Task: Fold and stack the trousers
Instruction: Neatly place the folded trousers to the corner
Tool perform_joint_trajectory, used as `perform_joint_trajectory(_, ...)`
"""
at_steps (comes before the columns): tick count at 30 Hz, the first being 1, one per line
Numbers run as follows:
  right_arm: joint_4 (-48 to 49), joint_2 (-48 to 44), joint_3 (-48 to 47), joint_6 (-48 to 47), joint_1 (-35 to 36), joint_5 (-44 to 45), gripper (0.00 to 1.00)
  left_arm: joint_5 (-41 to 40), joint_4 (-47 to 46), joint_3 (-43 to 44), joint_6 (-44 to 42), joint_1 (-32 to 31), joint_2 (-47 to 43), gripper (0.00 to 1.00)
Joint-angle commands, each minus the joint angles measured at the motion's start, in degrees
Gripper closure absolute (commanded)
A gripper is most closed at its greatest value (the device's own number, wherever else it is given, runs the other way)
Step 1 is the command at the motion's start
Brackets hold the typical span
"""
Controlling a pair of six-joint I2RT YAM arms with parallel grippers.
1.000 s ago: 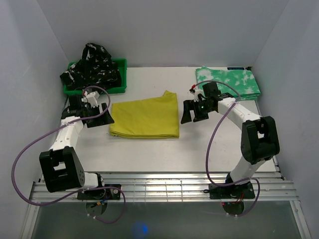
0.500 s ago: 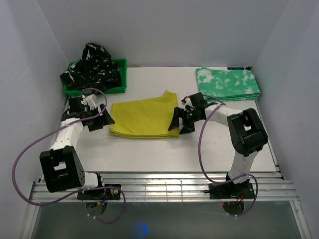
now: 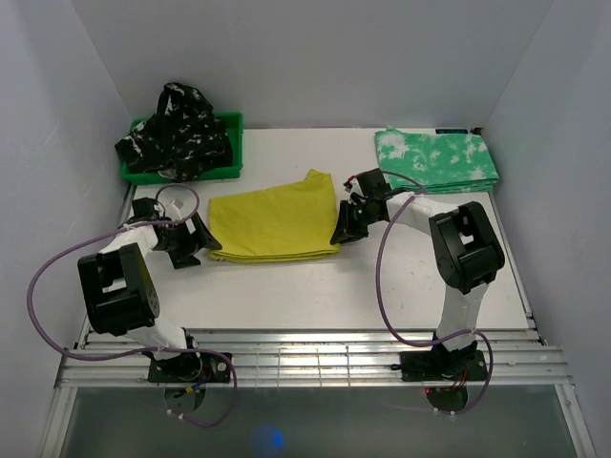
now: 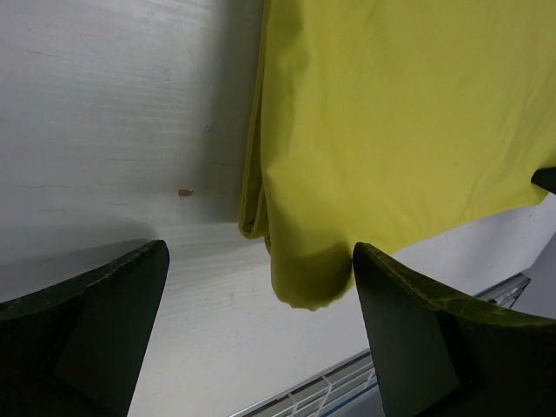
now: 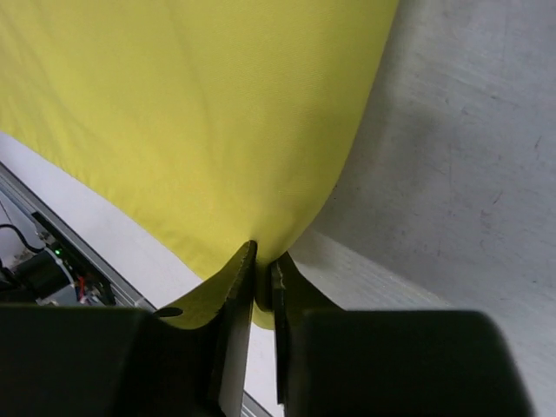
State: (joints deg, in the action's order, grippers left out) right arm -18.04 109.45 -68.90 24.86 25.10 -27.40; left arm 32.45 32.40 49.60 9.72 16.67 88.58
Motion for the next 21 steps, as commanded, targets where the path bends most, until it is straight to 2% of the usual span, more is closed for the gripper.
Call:
perform_joint_trajectory(1, -0.3, -3.7, -2.2, -2.2, -0.1, 0.4, 0.87, 3.7, -4.1, -1.0, 3.6, 0.0, 2.4, 0.02)
perform_joint_trajectory(5, -0.2, -4.5, -0.8, -2.8, -0.1, 0.0, 0.92, 1.9, -6.2, -0.7, 4.5, -1.4, 4.9, 0.04)
perform_joint_trajectory(11, 0.0, -4.3, -1.1, -2.2, -0.1, -0.2, 0.92, -2.7, -4.5, 0.0, 6.5, -5.5, 7.8, 0.2)
perform_joint_trajectory(16, 0.0, -3.7, -2.0, -1.9, -0.1, -0.5, 0.92, -5.4, -2.2, -0.7, 7.7, -6.1, 8.9, 0.27)
perform_joint_trajectory(19, 0.4, -3.5, -1.8, -1.7, -0.1, -0.9, 0.92, -7.4, -2.4, -1.1, 8.6, -6.3, 9.2, 0.34)
perform_joint_trajectory(21, 0.4, -3.5, -1.8, -1.6, -0.1, -0.6, 0.92, -7.7, -2.5, -0.5, 8.8, -6.6, 9.5, 0.47)
